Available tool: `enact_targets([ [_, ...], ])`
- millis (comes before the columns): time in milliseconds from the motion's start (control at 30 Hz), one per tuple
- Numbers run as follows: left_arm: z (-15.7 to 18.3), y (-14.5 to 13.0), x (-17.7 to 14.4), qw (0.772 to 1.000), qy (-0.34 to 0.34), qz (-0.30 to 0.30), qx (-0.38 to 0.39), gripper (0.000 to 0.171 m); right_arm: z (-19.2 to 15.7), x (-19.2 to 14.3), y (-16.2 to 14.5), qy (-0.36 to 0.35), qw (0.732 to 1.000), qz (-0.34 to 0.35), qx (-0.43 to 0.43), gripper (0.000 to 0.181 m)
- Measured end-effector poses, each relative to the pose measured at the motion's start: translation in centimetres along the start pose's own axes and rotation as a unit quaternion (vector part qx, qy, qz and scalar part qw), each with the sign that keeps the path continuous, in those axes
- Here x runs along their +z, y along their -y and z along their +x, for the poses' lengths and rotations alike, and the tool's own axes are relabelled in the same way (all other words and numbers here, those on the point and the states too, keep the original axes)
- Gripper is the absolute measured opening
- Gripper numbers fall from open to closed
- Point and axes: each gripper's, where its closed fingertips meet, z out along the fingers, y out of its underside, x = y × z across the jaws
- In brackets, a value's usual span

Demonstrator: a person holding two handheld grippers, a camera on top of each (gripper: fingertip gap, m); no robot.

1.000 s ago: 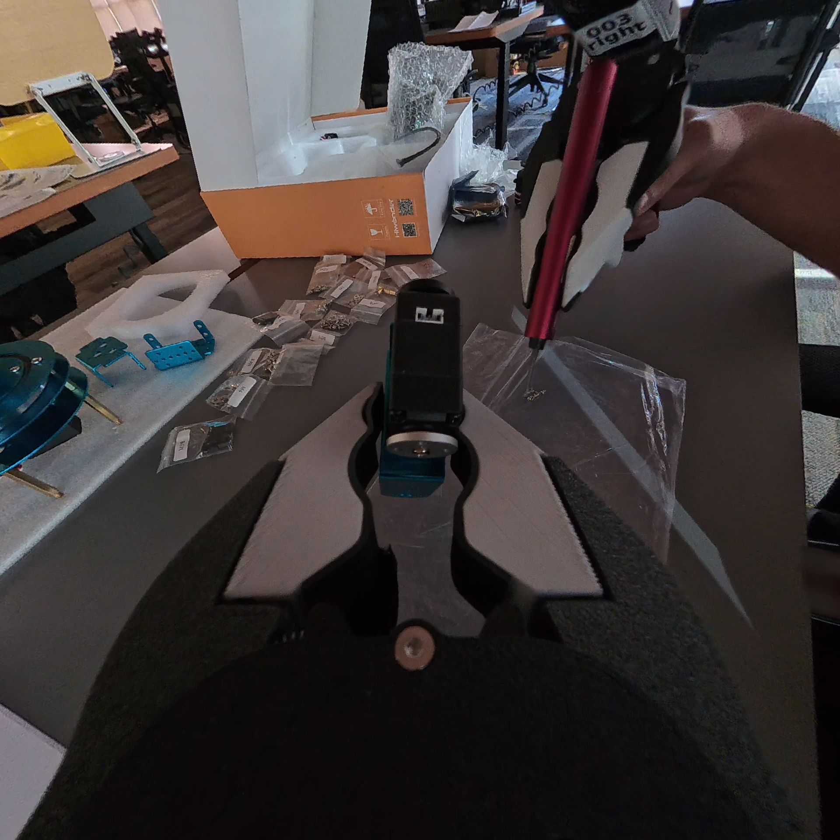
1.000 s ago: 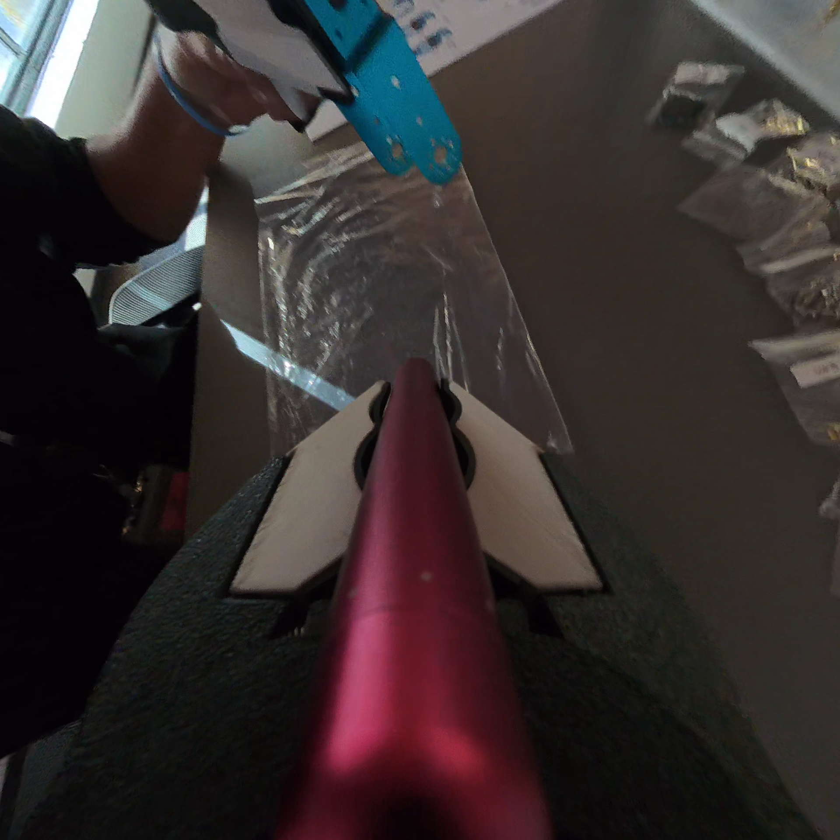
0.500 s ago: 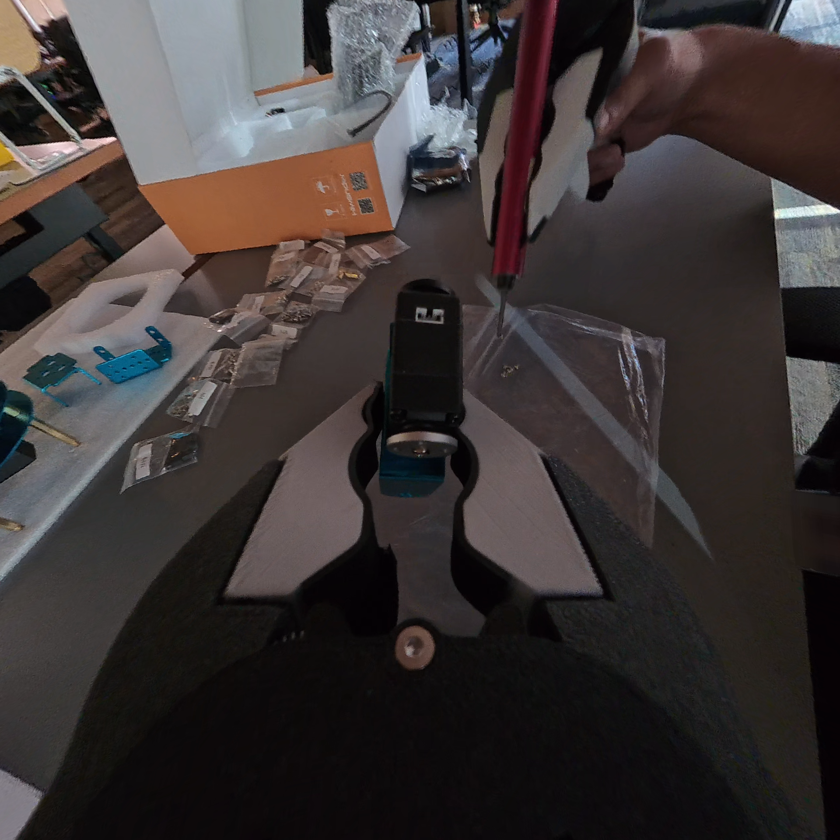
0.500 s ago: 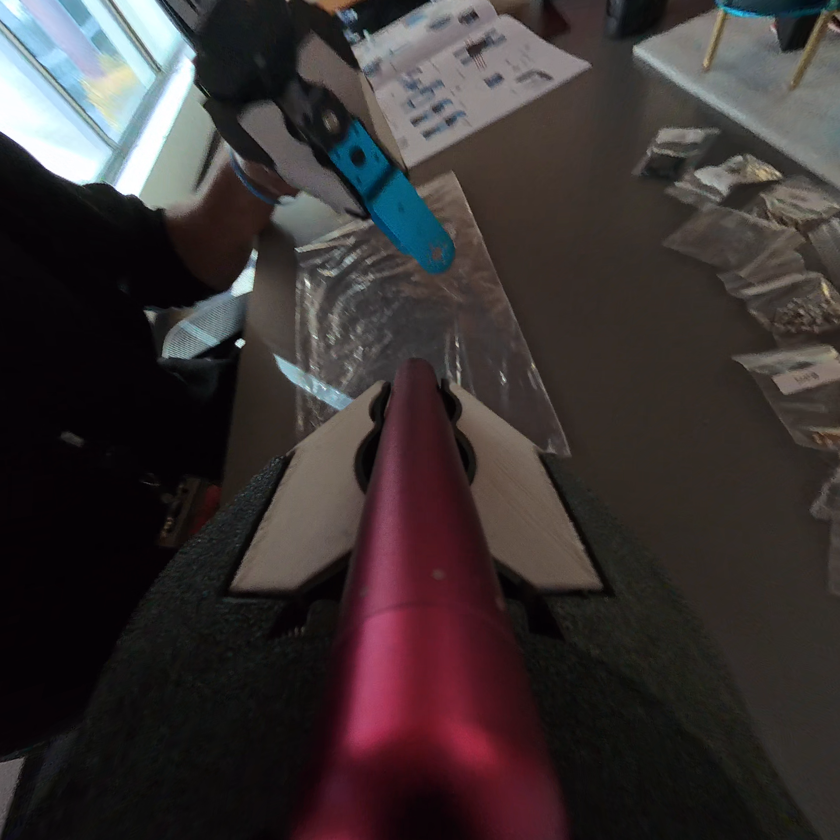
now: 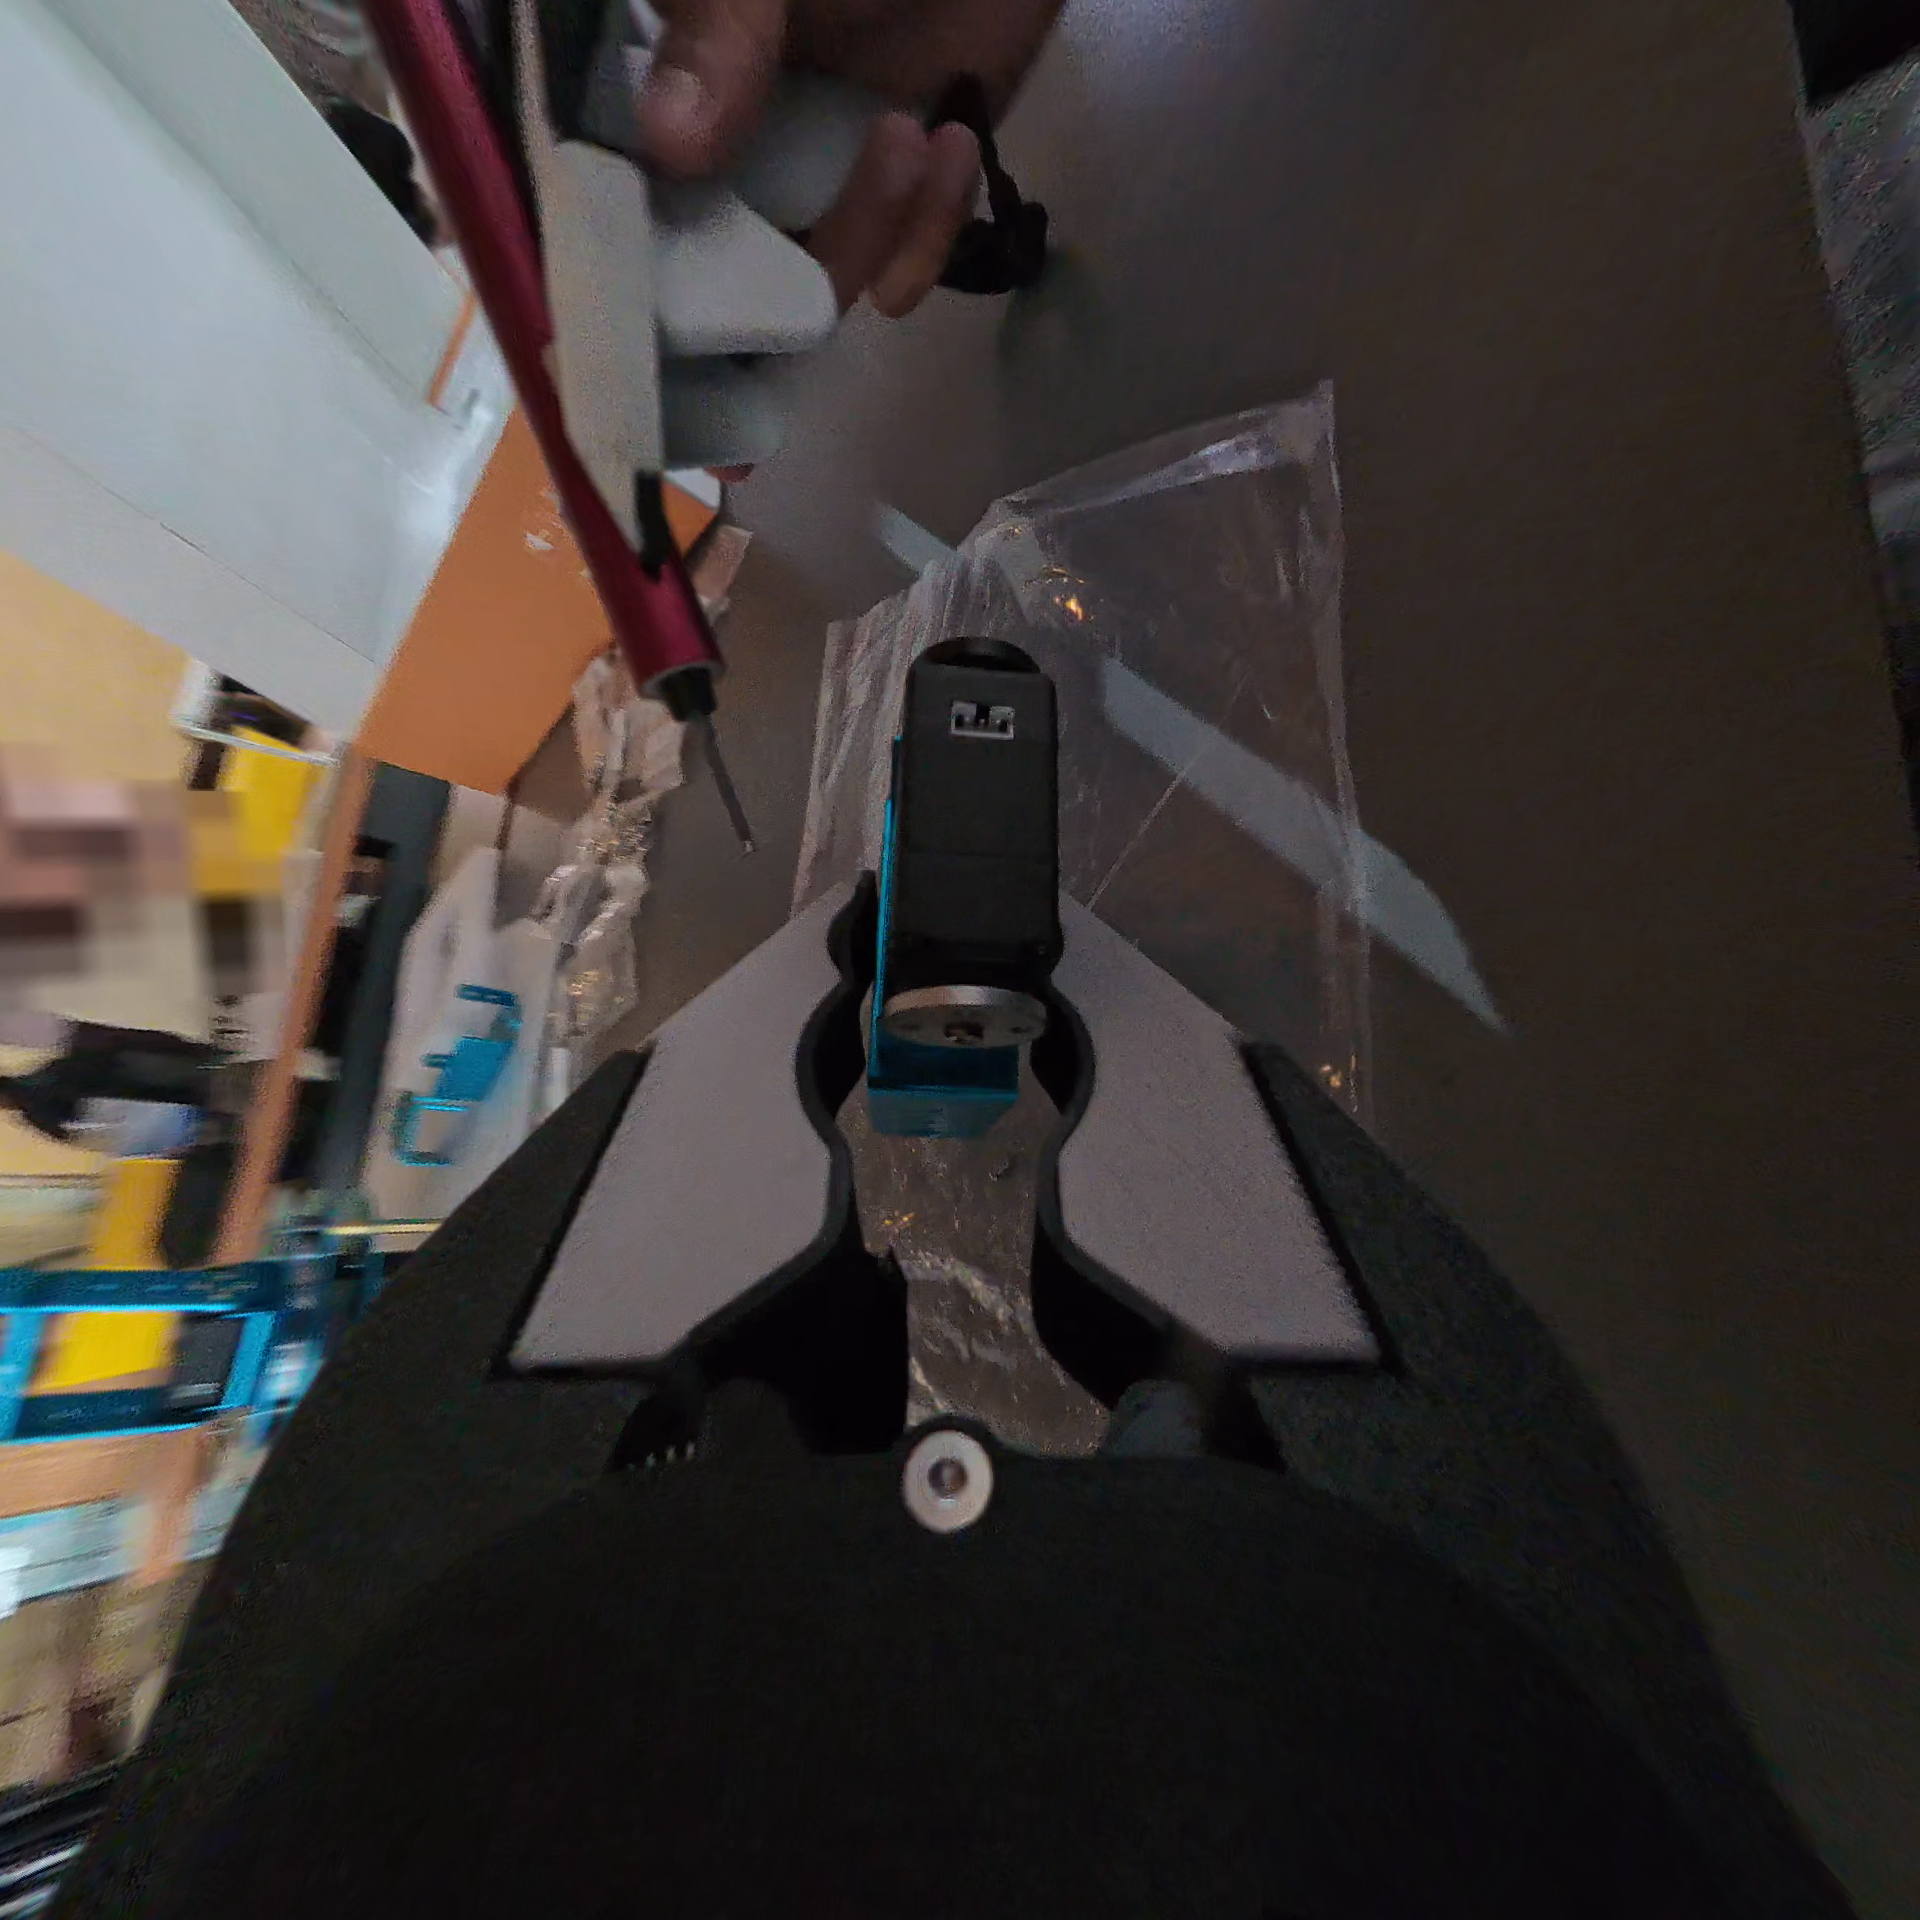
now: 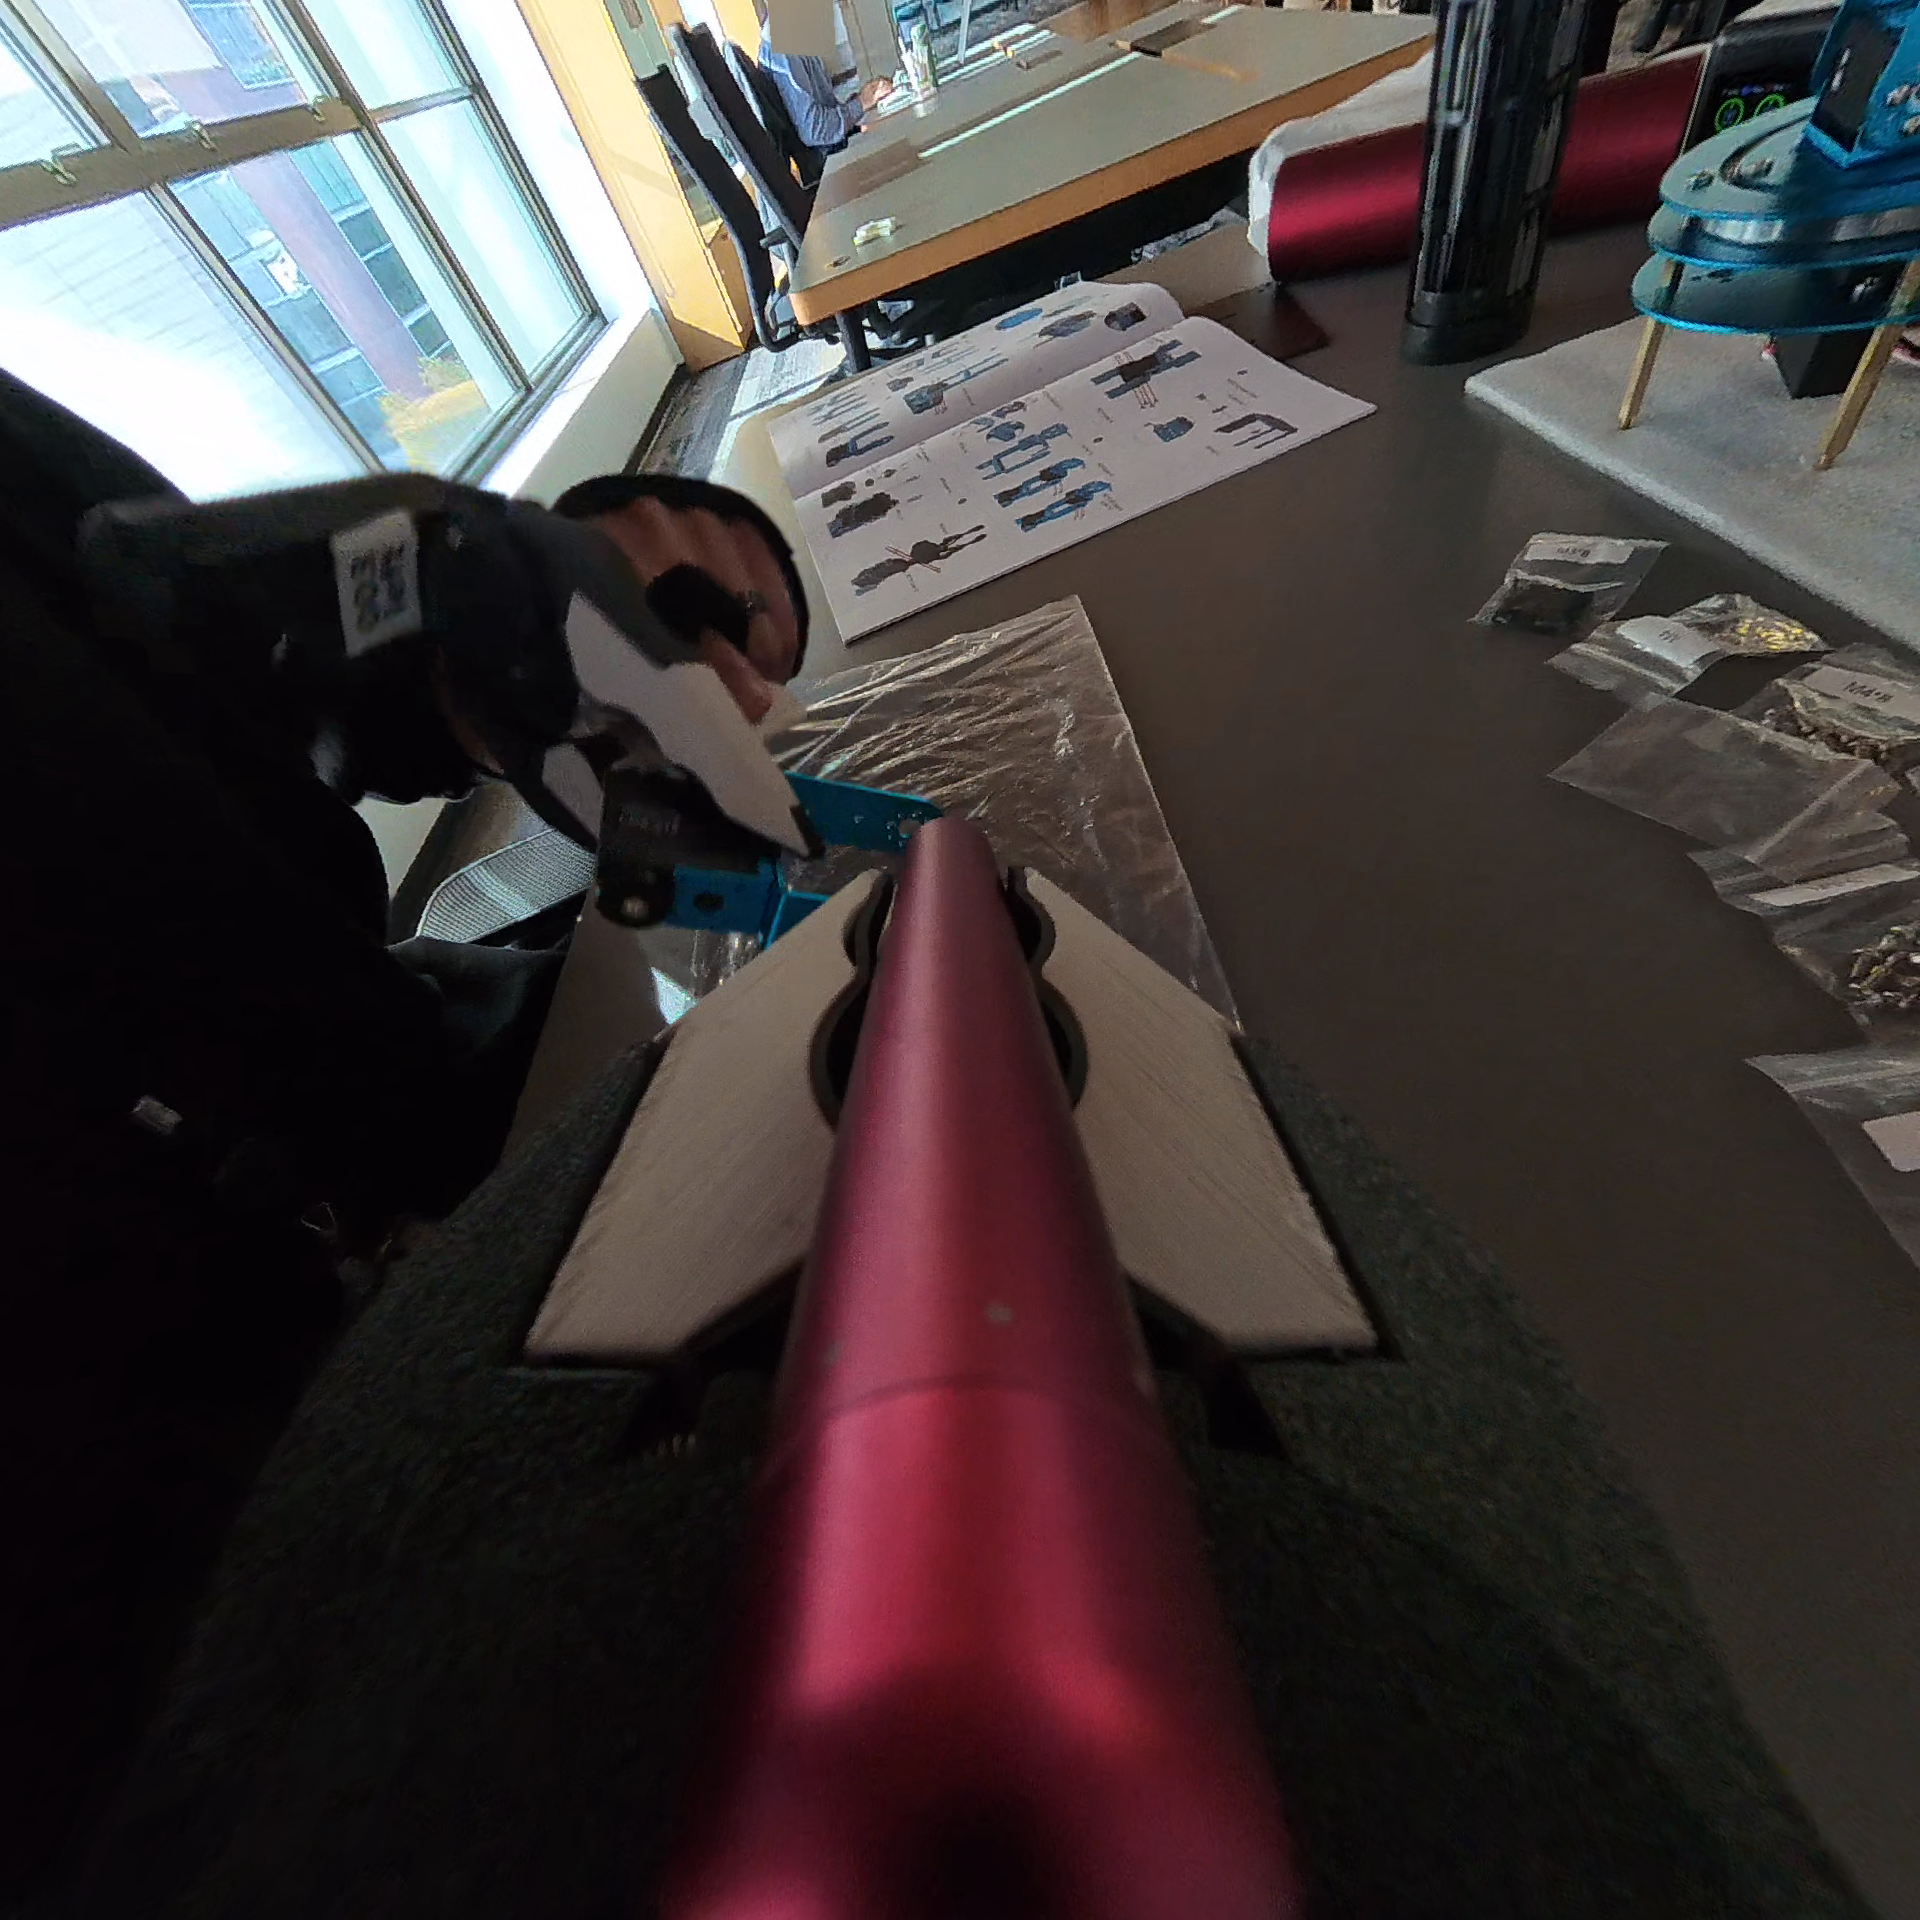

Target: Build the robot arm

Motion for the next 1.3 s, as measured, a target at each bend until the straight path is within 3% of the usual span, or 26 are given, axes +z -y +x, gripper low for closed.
enact_targets([
  [100,1.2,0.7,0.5,0.996,0.044,-0.022,0.069,0.026,-0.7,-0.7,0.4,-0.001,1.0,0.015,-0.005,0.022],
  [267,1.1,0.0,1.1,0.983,0.059,-0.074,0.156,0.026,-1.6,-1.3,0.5,-0.007,1.0,0.015,-0.024,0.022],
  [433,1.5,-1.1,1.7,0.943,0.045,-0.131,0.301,0.028,-2.5,-1.4,0.6,-0.001,0.999,0.017,-0.035,0.022],
  [667,1.4,-1.9,1.2,0.863,0.016,-0.18,0.472,0.031,-3.5,-1.9,1.3,0.01,0.998,0.032,-0.044,0.022],
  [767,1.3,-2.4,0.8,0.842,0.008,-0.188,0.505,0.034,-3.7,-2.1,1.6,0.013,0.998,0.04,-0.045,0.022],
  [1000,-0.3,-3.7,-0.3,0.819,0.015,-0.23,0.525,0.053,-3.4,-2.2,1.3,0.01,0.999,0.037,-0.033,0.022],
  [1100,-1.0,-4.6,-1.3,0.825,0.016,-0.24,0.512,0.054,-3.5,-2.2,1.3,0.021,0.999,0.041,-0.024,0.022],
  [1167,-1.2,-5.2,-2.3,0.845,0.007,-0.245,0.474,0.054,-3.8,-2.1,1.3,0.032,0.998,0.044,-0.016,0.022],
  [1233,-1.2,-5.1,-3.2,0.884,-0.001,-0.225,0.41,0.054,-4.1,-1.9,1.5,0.05,0.997,0.053,-0.003,0.022],
  [1300,-1.9,-3.7,-3.7,0.943,0.005,-0.177,0.28,0.05,-4.8,-1.6,2.1,0.08,0.994,0.069,0.013,0.021],
])
